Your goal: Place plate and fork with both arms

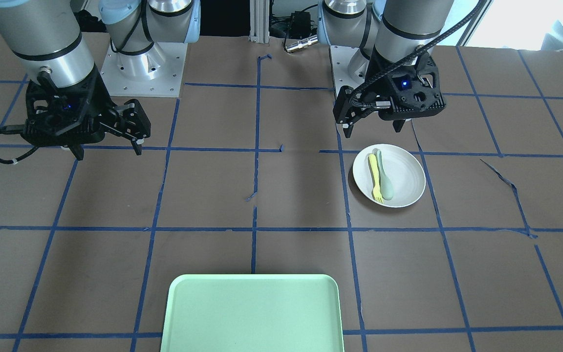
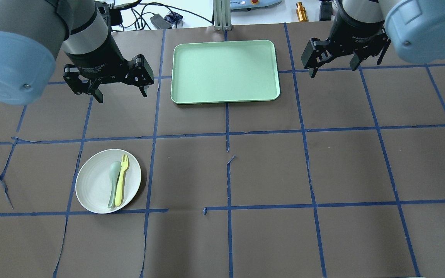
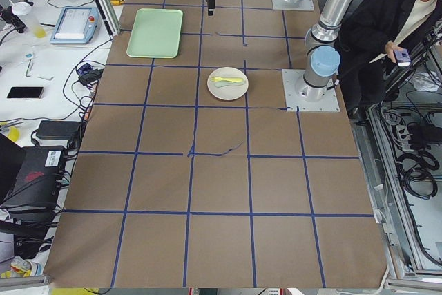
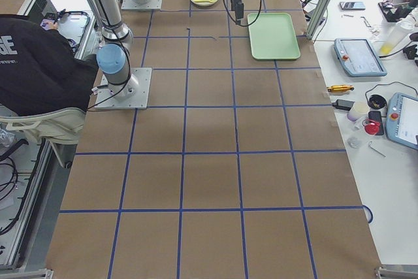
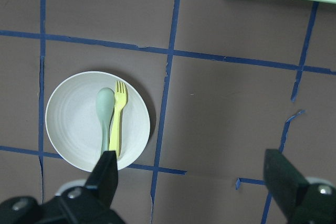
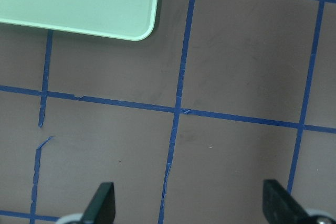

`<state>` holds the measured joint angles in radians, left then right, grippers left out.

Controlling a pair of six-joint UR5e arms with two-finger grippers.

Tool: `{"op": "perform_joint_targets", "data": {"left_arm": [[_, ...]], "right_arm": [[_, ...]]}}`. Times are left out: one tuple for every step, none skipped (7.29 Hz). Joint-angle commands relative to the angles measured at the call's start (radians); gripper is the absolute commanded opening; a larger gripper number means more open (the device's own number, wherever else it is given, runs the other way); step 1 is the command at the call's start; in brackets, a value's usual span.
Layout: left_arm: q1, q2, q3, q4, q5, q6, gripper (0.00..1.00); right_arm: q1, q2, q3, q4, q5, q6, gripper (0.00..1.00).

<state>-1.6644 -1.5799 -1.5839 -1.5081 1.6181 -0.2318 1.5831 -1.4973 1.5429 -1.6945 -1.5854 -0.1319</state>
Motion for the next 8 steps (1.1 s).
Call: {"op": "perform_joint_targets", "data": {"left_arm": [[0.000,0.005,-0.005,0.005,-0.007,0.000,1.00],[-0.002,0.006,-0.005,0.005,-0.009,0.002,1.00],[0.000,0.005,-0.004,0.003,-0.012,0.000,1.00],[0.000,0.005,-0.001,0.002,-0.011,0.000,1.00],[0.000,0.005,0.001,0.000,-0.007,0.000,1.00],[0.000,0.003,-0.001,0.000,-0.007,0.003,1.00],[0.000,0.003,-0.004,0.000,-0.004,0.005,1.00],[0.011,0.003,0.001,0.000,-0.001,0.011,1.00]], "right_arm": [[0.000,0.000,0.009,-0.016,-0.001,0.000,1.00],[0.000,0.000,0.010,-0.019,-0.001,0.002,1.00],[0.000,0.000,0.011,-0.019,-0.001,0.002,1.00],[0.000,0.000,0.010,-0.017,-0.001,0.002,1.00],[0.000,0.000,0.008,-0.017,-0.001,0.002,1.00],[0.000,0.000,0.008,-0.017,-0.001,0.002,1.00],[0.000,0.000,0.008,-0.017,-0.001,0.002,1.00],[0.000,0.000,0.008,-0.017,-0.001,0.002,1.00]]}}
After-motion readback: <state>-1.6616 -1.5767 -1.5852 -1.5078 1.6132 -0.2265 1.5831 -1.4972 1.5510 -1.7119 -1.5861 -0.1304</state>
